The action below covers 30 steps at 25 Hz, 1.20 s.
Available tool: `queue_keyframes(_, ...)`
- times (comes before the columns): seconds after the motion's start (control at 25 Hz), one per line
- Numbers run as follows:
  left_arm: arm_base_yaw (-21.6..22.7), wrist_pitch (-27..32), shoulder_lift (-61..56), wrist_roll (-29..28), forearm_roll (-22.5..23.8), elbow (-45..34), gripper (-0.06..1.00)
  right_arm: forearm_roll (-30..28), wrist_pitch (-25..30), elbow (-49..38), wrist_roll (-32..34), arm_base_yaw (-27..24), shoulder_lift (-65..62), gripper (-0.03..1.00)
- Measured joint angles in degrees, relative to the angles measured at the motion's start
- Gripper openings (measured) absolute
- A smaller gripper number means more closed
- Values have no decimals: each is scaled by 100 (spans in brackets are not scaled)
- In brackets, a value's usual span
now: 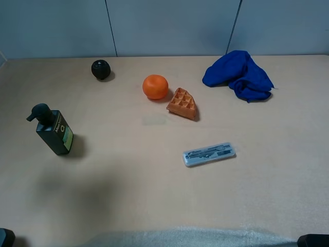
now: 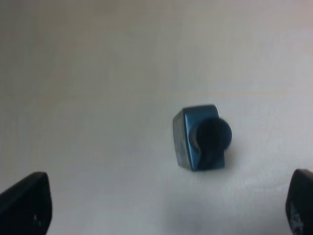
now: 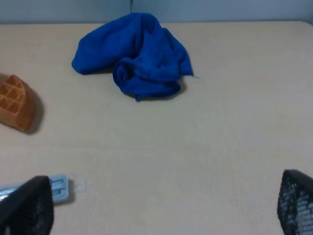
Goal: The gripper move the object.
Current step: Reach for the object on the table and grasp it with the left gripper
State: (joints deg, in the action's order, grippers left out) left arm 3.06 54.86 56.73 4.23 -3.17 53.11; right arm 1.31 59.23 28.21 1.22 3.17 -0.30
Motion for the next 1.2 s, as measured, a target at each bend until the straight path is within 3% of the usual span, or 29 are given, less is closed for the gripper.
queue_keyframes(0.28, -66, -36, 1294, 0, -98, 804, 97, 0, 0, 0, 0, 0, 0, 69)
queue_keyframes(1.2, -1334, -340, 5240, -737, 68, 3589, 96, 0, 0, 0, 0, 0, 0, 69)
